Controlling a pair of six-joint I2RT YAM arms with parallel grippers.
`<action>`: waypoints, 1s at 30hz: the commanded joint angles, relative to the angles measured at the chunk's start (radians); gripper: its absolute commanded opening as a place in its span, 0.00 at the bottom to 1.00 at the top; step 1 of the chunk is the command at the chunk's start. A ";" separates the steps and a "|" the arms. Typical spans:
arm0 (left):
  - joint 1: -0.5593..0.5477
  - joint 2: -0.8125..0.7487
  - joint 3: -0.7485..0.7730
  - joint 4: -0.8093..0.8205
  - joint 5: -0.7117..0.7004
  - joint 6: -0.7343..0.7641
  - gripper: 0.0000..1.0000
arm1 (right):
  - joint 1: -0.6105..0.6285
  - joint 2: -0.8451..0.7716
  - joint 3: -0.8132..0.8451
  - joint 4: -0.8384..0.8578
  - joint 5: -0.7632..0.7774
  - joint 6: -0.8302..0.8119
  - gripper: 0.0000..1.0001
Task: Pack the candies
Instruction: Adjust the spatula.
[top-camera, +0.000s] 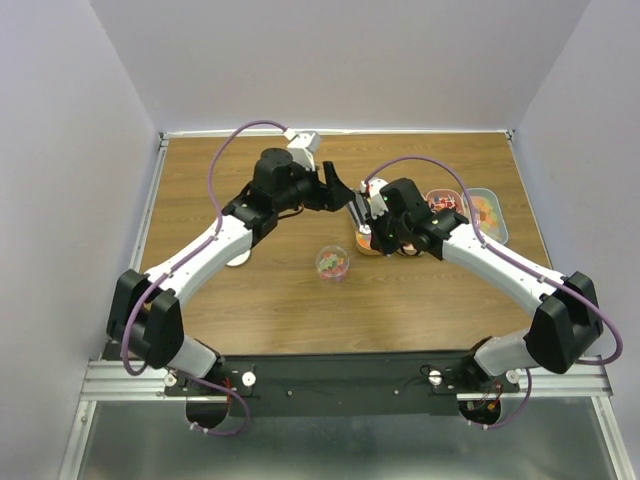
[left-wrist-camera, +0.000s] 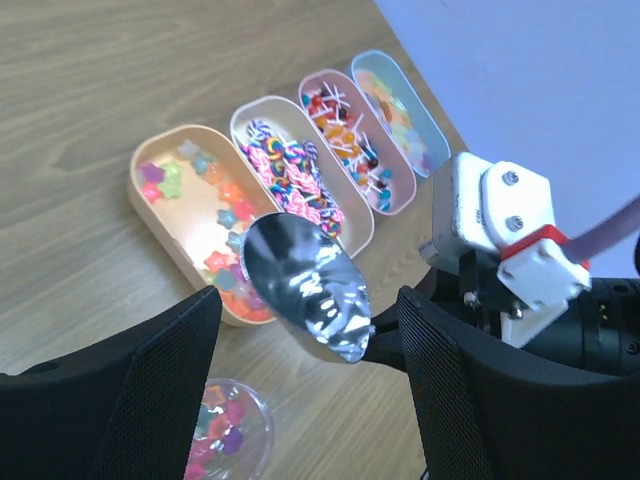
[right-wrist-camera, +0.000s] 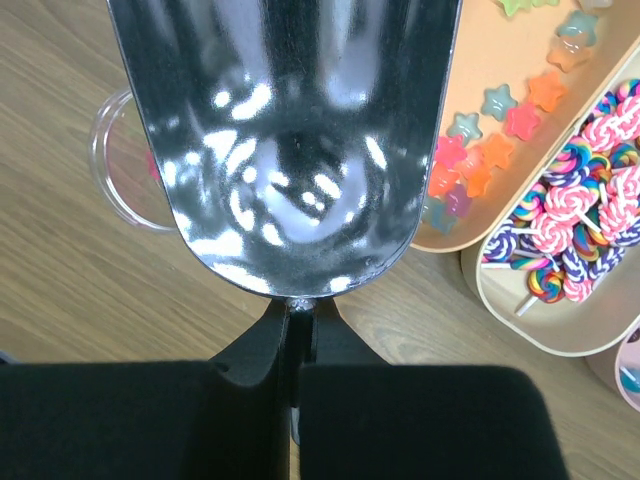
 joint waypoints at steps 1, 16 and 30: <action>-0.027 0.075 0.048 -0.011 0.044 -0.025 0.76 | 0.006 -0.010 0.018 0.038 -0.044 -0.014 0.01; -0.027 0.167 0.101 -0.031 0.013 -0.041 0.52 | 0.007 -0.039 0.003 0.038 -0.044 -0.014 0.01; -0.026 0.192 0.096 -0.025 0.046 -0.036 0.31 | 0.007 -0.047 0.008 0.045 -0.046 -0.012 0.01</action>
